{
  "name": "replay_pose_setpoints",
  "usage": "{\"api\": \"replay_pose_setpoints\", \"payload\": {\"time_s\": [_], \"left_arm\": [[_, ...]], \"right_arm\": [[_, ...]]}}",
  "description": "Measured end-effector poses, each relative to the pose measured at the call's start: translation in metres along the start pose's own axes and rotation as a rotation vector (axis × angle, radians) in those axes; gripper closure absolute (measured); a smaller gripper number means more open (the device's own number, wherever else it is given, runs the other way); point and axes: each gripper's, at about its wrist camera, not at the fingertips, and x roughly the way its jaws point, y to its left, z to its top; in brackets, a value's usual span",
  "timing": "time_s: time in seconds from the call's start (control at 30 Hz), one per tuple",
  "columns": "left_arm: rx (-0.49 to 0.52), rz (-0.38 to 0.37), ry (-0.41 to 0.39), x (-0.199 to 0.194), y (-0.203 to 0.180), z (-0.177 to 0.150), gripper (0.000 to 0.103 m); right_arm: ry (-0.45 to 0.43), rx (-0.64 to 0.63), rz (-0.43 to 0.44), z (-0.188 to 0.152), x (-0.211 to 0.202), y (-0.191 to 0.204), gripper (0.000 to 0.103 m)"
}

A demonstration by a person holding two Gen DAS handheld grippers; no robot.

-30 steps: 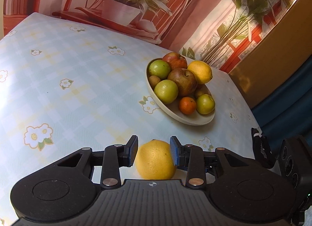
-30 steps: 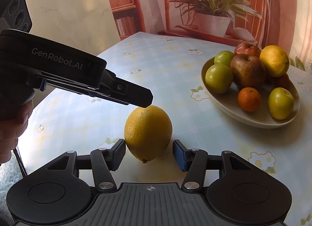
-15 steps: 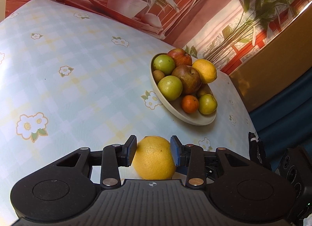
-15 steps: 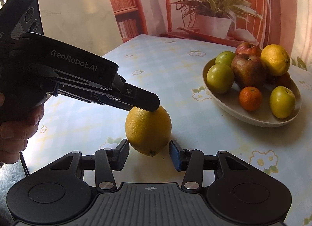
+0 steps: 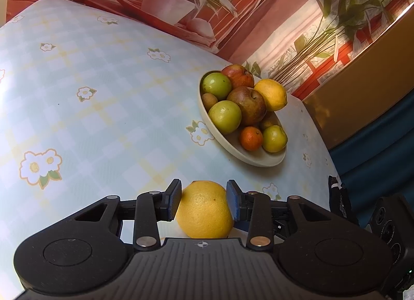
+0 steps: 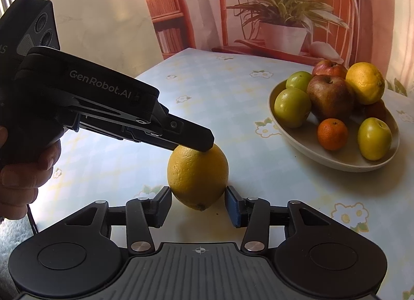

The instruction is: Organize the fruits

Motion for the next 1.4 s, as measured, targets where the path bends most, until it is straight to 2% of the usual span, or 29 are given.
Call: {"api": "replay_pose_setpoints", "payload": {"time_s": [0.17, 0.47, 0.83, 1.4], "left_arm": [[0.004, -0.012, 0.024, 0.006, -0.007, 0.005, 0.063], [0.105, -0.023, 0.052, 0.037, -0.057, 0.013, 0.063], [0.189, -0.010, 0.033, 0.070, -0.105, 0.043, 0.063], [0.193, -0.019, 0.072, 0.104, -0.120, 0.071, 0.064]], "right_arm": [[-0.012, 0.010, -0.009, -0.002, -0.008, -0.007, 0.062], [-0.058, 0.070, -0.064, -0.010, -0.034, -0.047, 0.062], [-0.133, 0.104, -0.100, 0.000, -0.051, -0.099, 0.062], [-0.126, 0.144, -0.143, 0.012, -0.039, -0.138, 0.062]]}}
